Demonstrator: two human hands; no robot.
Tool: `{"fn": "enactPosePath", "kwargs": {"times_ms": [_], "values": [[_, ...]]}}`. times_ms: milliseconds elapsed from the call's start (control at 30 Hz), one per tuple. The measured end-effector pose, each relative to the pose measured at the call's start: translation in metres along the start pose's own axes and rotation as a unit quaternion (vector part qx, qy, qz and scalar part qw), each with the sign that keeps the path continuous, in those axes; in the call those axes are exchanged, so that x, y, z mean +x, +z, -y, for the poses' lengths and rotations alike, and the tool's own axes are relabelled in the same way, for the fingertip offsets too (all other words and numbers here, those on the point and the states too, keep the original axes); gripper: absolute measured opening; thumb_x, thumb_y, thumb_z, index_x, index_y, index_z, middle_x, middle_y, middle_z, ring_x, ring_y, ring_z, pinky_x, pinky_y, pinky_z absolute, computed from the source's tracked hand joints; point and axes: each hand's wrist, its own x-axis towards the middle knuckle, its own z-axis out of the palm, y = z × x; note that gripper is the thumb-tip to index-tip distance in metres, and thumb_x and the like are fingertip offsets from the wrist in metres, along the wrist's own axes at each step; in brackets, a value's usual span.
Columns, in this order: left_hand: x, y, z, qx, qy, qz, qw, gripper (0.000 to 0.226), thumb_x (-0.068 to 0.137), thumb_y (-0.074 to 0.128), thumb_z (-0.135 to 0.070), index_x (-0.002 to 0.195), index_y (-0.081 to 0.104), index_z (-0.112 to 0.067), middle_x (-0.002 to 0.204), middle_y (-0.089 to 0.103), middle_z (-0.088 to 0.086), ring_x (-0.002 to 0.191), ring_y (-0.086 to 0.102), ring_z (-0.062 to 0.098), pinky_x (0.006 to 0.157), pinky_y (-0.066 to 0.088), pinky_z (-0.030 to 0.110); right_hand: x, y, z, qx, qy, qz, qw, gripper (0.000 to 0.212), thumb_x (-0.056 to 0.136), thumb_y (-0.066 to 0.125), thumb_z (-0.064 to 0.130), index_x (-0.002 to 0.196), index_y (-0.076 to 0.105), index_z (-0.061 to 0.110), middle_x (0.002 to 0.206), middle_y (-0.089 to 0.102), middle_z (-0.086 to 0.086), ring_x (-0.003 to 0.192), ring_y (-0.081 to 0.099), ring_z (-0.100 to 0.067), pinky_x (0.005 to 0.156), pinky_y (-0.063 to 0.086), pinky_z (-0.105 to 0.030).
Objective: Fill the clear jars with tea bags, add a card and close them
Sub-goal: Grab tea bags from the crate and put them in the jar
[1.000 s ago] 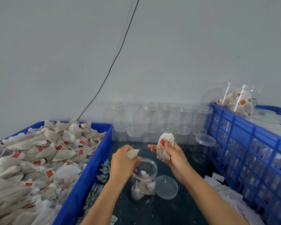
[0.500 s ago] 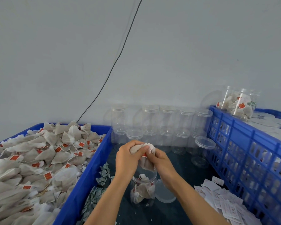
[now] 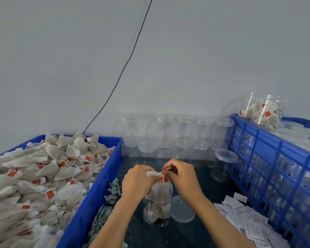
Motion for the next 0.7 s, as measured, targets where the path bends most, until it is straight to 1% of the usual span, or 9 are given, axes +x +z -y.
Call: {"fn": "enactPosePath", "kwargs": {"times_ms": [100, 167, 200, 267, 333, 400, 467, 567, 700], "values": [[0.0, -0.002, 0.005, -0.072, -0.026, -0.031, 0.997, 0.01, 0.084, 0.071, -0.025, 0.093, 0.069, -0.025, 0.081, 0.067, -0.008, 0.073, 0.063, 0.008, 0.073, 0.055, 0.03, 0.009, 0.001, 0.005, -0.174, -0.036, 0.101, 0.979, 0.016, 0.084, 0.06, 0.005, 0.079, 0.067, 0.018, 0.075, 0.071, 0.006, 0.071, 0.066, -0.007, 0.073, 0.052, -0.026], [-0.001, -0.005, 0.002, -0.185, -0.089, -0.057, 0.977, 0.016, 0.088, 0.067, -0.024, 0.101, 0.063, -0.017, 0.083, 0.065, -0.002, 0.068, 0.059, 0.01, 0.061, 0.051, 0.026, 0.017, 0.003, 0.013, -0.283, -0.06, 0.19, 0.938, 0.02, 0.085, 0.057, 0.006, 0.091, 0.071, 0.018, 0.091, 0.072, -0.002, 0.086, 0.066, -0.018, 0.079, 0.05, -0.03], [-0.001, -0.008, -0.001, -0.279, -0.14, -0.05, 0.949, 0.017, 0.091, 0.064, -0.027, 0.101, 0.06, -0.013, 0.084, 0.064, 0.002, 0.064, 0.057, 0.011, 0.054, 0.047, 0.023, 0.02, 0.005, 0.018, -0.319, -0.068, 0.234, 0.916, 0.022, 0.086, 0.056, 0.007, 0.096, 0.073, 0.018, 0.099, 0.071, -0.005, 0.092, 0.065, -0.022, 0.08, 0.048, -0.03], [-0.002, -0.016, -0.009, -0.49, -0.234, -0.013, 0.84, 0.028, 0.098, 0.053, -0.034, 0.099, 0.059, -0.006, 0.084, 0.062, 0.008, 0.062, 0.053, 0.014, 0.048, 0.04, 0.022, 0.024, 0.011, 0.028, -0.371, -0.086, 0.312, 0.87, 0.025, 0.087, 0.056, 0.007, 0.101, 0.073, 0.017, 0.106, 0.07, -0.009, 0.097, 0.064, -0.027, 0.084, 0.046, -0.033], [-0.005, -0.025, -0.011, -0.624, -0.246, 0.016, 0.741, 0.039, 0.102, 0.038, -0.032, 0.109, 0.058, 0.001, 0.088, 0.063, 0.014, 0.071, 0.056, 0.019, 0.057, 0.043, 0.027, 0.025, 0.016, 0.034, -0.405, -0.105, 0.374, 0.827, 0.026, 0.088, 0.054, 0.008, 0.104, 0.073, 0.015, 0.108, 0.07, -0.008, 0.101, 0.062, -0.027, 0.096, 0.041, -0.037], [-0.008, -0.031, -0.01, -0.685, -0.22, 0.043, 0.693, 0.038, 0.1, 0.031, -0.017, 0.119, 0.054, 0.006, 0.099, 0.065, 0.02, 0.086, 0.061, 0.026, 0.071, 0.048, 0.032, 0.027, 0.014, 0.038, -0.409, -0.094, 0.41, 0.81, 0.028, 0.09, 0.053, 0.009, 0.109, 0.071, 0.019, 0.114, 0.068, -0.004, 0.109, 0.058, -0.025, 0.106, 0.031, -0.04], [-0.01, -0.034, -0.01, -0.707, -0.197, 0.05, 0.677, 0.033, 0.097, 0.032, -0.004, 0.12, 0.052, 0.008, 0.11, 0.064, 0.024, 0.096, 0.063, 0.032, 0.077, 0.053, 0.038, 0.03, 0.004, 0.04, -0.344, -0.054, 0.375, 0.859, 0.032, 0.09, 0.052, 0.01, 0.112, 0.07, 0.026, 0.118, 0.067, 0.001, 0.111, 0.058, -0.022, 0.105, 0.037, -0.041], [-0.01, -0.034, -0.012, -0.702, -0.187, 0.033, 0.686, 0.02, 0.098, 0.038, 0.001, 0.11, 0.054, 0.005, 0.114, 0.058, 0.024, 0.093, 0.069, 0.034, 0.074, 0.06, 0.041, 0.03, -0.013, 0.037, -0.13, 0.029, 0.209, 0.969, 0.03, 0.087, 0.052, 0.007, 0.107, 0.068, 0.023, 0.109, 0.069, 0.005, 0.103, 0.062, -0.012, 0.096, 0.05, -0.038], [-0.007, -0.028, -0.014, -0.662, -0.198, 0.018, 0.723, 0.016, 0.101, 0.041, -0.004, 0.105, 0.055, 0.0, 0.108, 0.06, 0.022, 0.091, 0.07, 0.031, 0.07, 0.059, 0.037, 0.016, -0.014, 0.033, 0.04, 0.065, 0.202, 0.977, 0.054, 0.08, 0.076, 0.031, 0.125, 0.048, 0.032, 0.114, 0.057, 0.015, 0.102, 0.057, -0.001, 0.082, 0.048, -0.018]]}}
